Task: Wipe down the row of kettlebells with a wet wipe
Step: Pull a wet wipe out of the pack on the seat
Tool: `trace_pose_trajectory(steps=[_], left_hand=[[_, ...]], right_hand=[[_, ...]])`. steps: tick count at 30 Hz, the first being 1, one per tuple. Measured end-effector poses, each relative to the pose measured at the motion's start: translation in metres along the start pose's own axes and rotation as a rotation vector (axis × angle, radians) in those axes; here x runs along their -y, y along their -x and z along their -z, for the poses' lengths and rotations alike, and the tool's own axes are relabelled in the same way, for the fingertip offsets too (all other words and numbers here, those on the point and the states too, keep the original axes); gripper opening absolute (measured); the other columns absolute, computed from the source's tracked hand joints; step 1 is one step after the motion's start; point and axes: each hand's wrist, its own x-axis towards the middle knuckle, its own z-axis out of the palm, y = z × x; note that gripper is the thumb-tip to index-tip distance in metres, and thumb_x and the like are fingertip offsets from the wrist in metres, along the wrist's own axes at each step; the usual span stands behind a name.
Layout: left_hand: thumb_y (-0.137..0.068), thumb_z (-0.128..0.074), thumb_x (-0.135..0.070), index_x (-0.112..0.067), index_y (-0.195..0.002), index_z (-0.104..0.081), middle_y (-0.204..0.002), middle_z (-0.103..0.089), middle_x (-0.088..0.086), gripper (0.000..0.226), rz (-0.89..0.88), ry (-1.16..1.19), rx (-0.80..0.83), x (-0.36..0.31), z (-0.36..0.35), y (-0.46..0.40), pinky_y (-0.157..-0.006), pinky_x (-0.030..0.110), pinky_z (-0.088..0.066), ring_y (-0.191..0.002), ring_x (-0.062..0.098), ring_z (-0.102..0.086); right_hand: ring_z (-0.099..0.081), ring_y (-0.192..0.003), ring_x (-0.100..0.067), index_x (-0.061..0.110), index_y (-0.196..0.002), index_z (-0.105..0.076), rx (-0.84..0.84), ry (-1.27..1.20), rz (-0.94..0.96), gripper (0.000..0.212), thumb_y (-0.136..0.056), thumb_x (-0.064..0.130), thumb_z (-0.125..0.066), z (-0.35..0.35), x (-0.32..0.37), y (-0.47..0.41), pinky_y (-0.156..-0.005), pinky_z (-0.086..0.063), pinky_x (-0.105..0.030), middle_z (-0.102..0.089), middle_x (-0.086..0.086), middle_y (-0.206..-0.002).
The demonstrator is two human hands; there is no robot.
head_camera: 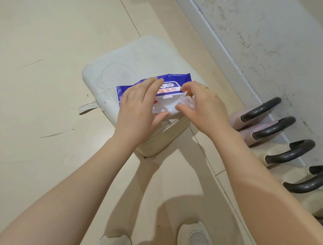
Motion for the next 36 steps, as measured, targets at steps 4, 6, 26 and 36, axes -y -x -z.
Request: trace_pose_trajectory(steps=[4,6,26,36], left_hand=[[-0.078,-0.057,-0.033,-0.013,-0.129,-0.047,-0.127,-0.058,0.010,0.056,0.103,0.017,-0.018,-0.005,0.002,-0.010,-0.087,0.041,-0.042,-0.110,0.031,-0.056],[-0.077,-0.056,-0.025,-0.010,-0.121,-0.055,-0.119,-0.061,0.011,0.046,0.139,0.003,-0.042,-0.007,0.003,-0.015,-0.078,0.039,-0.042,-0.100,0.034,-0.058],[-0.080,-0.050,-0.027,-0.005,-0.087,-0.066,-0.103,-0.070,0.010,0.028,-0.067,-0.264,0.080,-0.008,-0.009,0.007,-0.092,0.039,-0.033,-0.101,0.030,-0.058],[-0.086,-0.047,-0.037,-0.004,-0.139,-0.038,-0.146,-0.040,0.015,0.062,-0.119,0.283,0.355,-0.124,-0.029,-0.001,-0.106,0.029,-0.026,-0.133,0.027,-0.039]], right_hand=[[-0.056,-0.098,-0.022,0.020,-0.121,-0.048,-0.061,0.133,0.041,0.041,-0.083,0.031,-0.060,-0.007,0.008,-0.010,-0.062,-0.037,-0.028,-0.060,-0.001,-0.113],[-0.057,-0.094,-0.027,0.016,-0.115,-0.051,-0.129,0.205,0.012,0.033,-0.086,0.032,-0.056,-0.007,0.013,-0.018,-0.061,-0.034,-0.029,-0.061,-0.004,-0.109],[-0.060,-0.090,-0.015,0.026,-0.121,-0.057,-0.012,-0.209,-0.043,0.044,-0.078,0.032,-0.048,-0.018,-0.031,0.015,-0.072,-0.045,-0.029,-0.065,0.005,-0.103],[-0.059,-0.077,-0.014,0.010,-0.096,-0.057,0.051,-1.251,-0.398,0.023,-0.076,0.000,-0.053,0.034,-0.073,0.050,-0.069,-0.048,-0.022,-0.060,-0.005,-0.083]])
